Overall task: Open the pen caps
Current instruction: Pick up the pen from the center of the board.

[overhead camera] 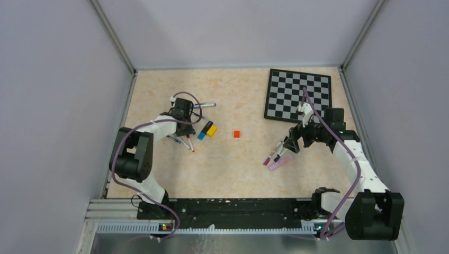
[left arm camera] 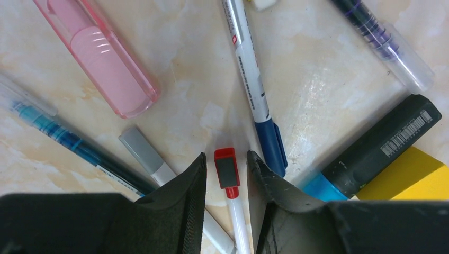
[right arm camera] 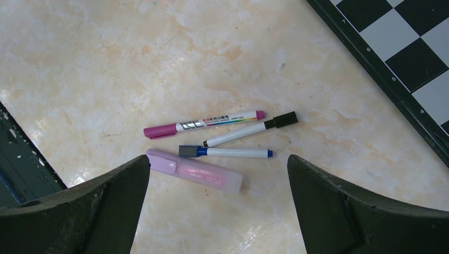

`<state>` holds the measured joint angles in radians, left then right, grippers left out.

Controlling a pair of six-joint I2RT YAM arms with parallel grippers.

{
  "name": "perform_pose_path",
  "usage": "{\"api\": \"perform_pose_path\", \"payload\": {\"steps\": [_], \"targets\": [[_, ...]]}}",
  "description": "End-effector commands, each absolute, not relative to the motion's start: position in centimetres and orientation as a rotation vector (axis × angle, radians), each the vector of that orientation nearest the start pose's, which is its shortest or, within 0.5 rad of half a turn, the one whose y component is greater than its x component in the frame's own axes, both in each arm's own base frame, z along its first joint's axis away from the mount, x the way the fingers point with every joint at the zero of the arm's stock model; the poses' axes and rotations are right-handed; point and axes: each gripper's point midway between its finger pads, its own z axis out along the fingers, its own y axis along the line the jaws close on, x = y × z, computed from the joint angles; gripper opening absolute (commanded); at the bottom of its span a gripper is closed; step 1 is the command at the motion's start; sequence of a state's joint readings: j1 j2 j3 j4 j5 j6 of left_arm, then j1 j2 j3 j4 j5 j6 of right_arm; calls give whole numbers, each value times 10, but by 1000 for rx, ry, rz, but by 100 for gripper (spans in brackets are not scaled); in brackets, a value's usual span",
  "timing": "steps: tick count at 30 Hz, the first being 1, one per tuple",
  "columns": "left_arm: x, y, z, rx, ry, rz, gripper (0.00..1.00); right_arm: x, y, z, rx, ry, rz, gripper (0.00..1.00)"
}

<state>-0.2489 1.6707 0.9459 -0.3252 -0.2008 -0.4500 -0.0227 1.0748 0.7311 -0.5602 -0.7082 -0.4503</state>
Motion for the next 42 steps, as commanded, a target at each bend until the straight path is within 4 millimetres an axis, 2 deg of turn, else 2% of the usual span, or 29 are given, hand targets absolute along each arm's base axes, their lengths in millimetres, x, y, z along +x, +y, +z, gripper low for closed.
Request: {"api": "perform_pose_path", "payload": {"steps": [1,7,20,27,32,40,42], "targets": [[367,-72,28,-345,2547,11,37,265,94,136,-784,2093,600,99],[360,-69,21,-357,2599,43,32,265,94,137,-785,2089,599,99],[348,-70,25,-373,2625,40,35,264,95,140,-789,2078,600,99],[348,-72,22,-389,2632,27,32,264,96,141,-792,2074,600,99],[352,-73,26,-395,2617,25,24,263,95,142,-793,2074,600,99],[355,-76,47,-409,2565,-24,14,263,96,143,-799,2068,603,99],[356,-79,55,-412,2546,-54,9,261,98,143,-807,2063,615,99]]}}
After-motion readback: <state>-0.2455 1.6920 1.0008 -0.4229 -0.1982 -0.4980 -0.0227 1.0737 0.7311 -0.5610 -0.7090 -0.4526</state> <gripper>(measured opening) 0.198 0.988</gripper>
